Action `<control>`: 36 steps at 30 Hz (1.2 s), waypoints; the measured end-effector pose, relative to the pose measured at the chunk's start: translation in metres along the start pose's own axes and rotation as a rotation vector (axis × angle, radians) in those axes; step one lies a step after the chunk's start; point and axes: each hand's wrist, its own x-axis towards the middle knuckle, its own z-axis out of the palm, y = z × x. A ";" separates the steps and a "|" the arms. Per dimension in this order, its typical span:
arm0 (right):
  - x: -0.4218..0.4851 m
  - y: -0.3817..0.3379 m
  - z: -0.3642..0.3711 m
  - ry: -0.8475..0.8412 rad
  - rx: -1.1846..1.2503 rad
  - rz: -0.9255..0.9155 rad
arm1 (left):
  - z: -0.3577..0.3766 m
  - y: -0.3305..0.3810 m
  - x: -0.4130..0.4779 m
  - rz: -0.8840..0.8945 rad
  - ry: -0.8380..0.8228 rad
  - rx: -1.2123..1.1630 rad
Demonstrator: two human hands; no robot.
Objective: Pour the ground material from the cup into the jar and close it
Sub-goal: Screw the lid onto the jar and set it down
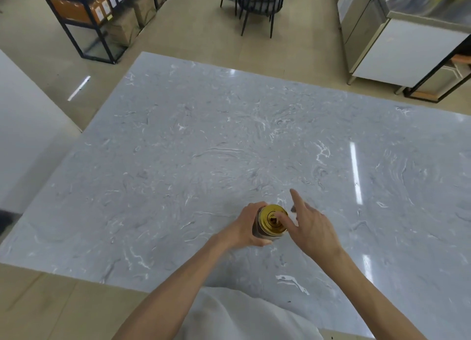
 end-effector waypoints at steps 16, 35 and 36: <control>-0.021 -0.002 0.009 0.113 0.281 0.048 | -0.006 -0.005 -0.001 -0.001 -0.039 -0.055; 0.029 -0.049 0.084 0.557 0.280 -0.241 | 0.002 -0.021 0.018 0.078 0.116 -0.156; 0.029 -0.051 0.087 0.590 0.285 -0.215 | 0.004 -0.014 0.015 0.072 0.193 -0.197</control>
